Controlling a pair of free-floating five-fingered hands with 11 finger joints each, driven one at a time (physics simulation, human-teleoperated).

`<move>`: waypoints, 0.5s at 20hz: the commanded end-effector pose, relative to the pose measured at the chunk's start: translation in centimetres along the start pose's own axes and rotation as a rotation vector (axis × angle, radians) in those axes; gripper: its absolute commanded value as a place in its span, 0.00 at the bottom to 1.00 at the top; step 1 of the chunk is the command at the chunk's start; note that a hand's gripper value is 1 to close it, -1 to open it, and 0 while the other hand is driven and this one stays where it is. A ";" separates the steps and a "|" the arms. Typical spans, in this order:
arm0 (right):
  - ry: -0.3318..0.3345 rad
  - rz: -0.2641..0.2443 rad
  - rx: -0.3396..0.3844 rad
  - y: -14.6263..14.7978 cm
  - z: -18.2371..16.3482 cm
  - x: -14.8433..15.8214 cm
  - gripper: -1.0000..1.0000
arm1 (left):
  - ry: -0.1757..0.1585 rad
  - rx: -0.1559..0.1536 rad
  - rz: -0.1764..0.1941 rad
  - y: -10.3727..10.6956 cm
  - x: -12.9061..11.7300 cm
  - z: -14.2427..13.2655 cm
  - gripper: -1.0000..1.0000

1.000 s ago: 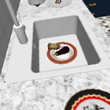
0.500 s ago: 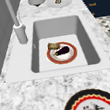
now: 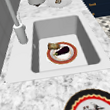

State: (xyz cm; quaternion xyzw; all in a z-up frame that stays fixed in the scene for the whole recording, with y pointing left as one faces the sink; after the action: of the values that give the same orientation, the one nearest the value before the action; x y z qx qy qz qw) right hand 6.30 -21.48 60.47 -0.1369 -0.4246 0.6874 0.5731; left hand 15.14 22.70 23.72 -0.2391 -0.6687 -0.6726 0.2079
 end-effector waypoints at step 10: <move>-0.140 -0.050 0.015 -2.8 -0.3 -8.6 0.00 | 0.000 0.000 0.000 0.0 0.0 0.0 0.50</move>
State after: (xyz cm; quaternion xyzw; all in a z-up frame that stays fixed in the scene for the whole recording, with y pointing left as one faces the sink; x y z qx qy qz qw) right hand 9.46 -26.79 60.63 -0.0696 -0.4623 0.6858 0.5578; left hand 15.14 22.70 23.72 -0.2391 -0.6687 -0.6726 0.2079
